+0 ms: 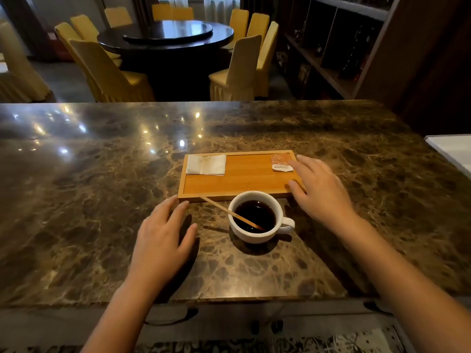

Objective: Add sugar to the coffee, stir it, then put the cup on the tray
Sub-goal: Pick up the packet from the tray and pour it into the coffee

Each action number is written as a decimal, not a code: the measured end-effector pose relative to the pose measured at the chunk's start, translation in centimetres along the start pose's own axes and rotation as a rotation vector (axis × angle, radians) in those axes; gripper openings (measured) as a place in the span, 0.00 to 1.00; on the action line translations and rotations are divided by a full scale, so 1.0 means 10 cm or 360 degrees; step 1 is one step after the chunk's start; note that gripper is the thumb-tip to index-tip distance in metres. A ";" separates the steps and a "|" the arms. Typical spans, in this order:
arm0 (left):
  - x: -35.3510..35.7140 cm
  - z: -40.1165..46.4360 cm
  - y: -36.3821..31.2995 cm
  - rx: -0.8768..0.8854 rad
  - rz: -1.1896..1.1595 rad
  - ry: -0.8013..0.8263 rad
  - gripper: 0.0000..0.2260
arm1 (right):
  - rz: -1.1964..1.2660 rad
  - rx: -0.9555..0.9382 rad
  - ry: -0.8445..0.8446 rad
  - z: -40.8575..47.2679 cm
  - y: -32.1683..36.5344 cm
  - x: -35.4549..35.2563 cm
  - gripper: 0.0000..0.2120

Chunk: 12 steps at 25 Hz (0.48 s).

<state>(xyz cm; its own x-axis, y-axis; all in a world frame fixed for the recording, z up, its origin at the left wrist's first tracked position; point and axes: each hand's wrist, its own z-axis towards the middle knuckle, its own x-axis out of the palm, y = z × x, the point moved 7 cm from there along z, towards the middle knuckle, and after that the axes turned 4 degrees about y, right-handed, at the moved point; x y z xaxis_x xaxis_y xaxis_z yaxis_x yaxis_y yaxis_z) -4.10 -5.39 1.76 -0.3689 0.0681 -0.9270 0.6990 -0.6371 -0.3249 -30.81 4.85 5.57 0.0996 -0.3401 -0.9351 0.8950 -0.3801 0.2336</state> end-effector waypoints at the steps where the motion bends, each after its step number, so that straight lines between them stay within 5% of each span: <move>1: 0.09 0.01 0.03 -0.0055 -0.0024 0.0056 0.24 | -0.0010 0.0021 0.0064 0.11 -0.04 0.11 0.22; 8: 0.42 0.00 0.10 -0.0122 0.0025 0.0248 0.28 | -0.0061 0.0058 0.0468 0.41 -0.16 0.63 0.24; 12: 0.44 0.00 0.09 -0.0113 0.0015 0.0235 0.28 | 0.0009 0.0000 0.0363 0.38 -0.13 0.58 0.19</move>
<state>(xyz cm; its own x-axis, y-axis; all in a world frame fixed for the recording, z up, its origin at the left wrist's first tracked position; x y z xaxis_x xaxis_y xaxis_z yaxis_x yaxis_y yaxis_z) -5.06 -5.68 -2.61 -0.2719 0.1777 -0.9458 0.7455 -0.5825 -0.3238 -33.03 0.07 0.84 0.2005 -0.1389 -0.9698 0.8940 -0.3789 0.2391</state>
